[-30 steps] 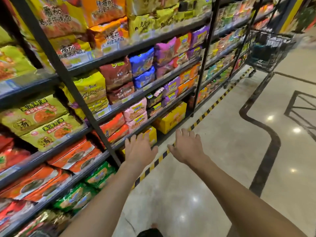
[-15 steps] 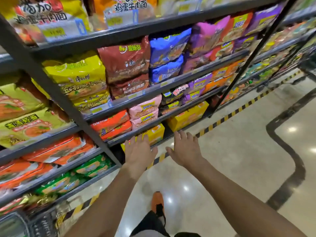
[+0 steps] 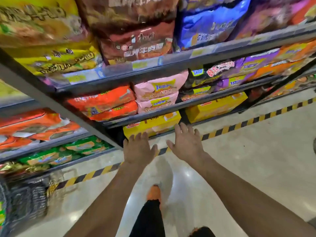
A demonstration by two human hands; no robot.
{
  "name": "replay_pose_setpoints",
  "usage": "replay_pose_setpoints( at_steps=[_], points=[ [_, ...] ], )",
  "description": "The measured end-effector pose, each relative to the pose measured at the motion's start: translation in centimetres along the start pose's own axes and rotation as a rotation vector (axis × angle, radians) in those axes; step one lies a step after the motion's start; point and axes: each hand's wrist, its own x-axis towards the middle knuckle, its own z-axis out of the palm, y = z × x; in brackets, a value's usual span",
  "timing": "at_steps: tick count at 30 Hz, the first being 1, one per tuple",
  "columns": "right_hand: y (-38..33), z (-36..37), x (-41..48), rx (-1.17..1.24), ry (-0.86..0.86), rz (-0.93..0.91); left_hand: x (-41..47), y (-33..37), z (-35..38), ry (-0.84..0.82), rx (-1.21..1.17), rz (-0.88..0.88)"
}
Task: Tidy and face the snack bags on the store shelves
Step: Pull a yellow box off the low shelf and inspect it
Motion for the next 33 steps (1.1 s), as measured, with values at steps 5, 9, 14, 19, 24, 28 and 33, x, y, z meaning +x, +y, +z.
replay_pose_setpoints(
  at_steps=[5, 9, 14, 19, 24, 28, 33],
  points=[
    [1.9, 8.8, 7.7, 0.198, 0.096, -0.038, 7.0, -1.3, 8.5, 0.186, -0.266, -0.153],
    [4.0, 15.8, 14.4, 0.709, 0.223, 0.106, 12.9, -3.2, 15.3, 0.374, -0.694, -0.390],
    [6.0, 21.5, 22.4, 0.981, 0.314, 0.228, 19.9, -5.9, 22.4, 0.569, -1.029, -0.609],
    [6.9, 25.4, 27.7, 1.119, 0.335, 0.261, 24.3, -7.3, 27.8, 0.680, -1.145, -0.622],
    [6.5, 29.1, 30.8, 1.260, 0.408, 0.233, 25.9, -7.9, 30.1, 0.772, -1.373, -0.545],
    [6.0, 30.2, 31.4, 1.441, 0.435, 0.199, 26.4, -8.5, 30.6, 0.725, -1.555, -0.506],
    [5.7, 30.5, 30.8, 1.572, 0.465, 0.203, 26.0, -8.5, 30.9, 0.740, -1.651, -0.477]
  ],
)
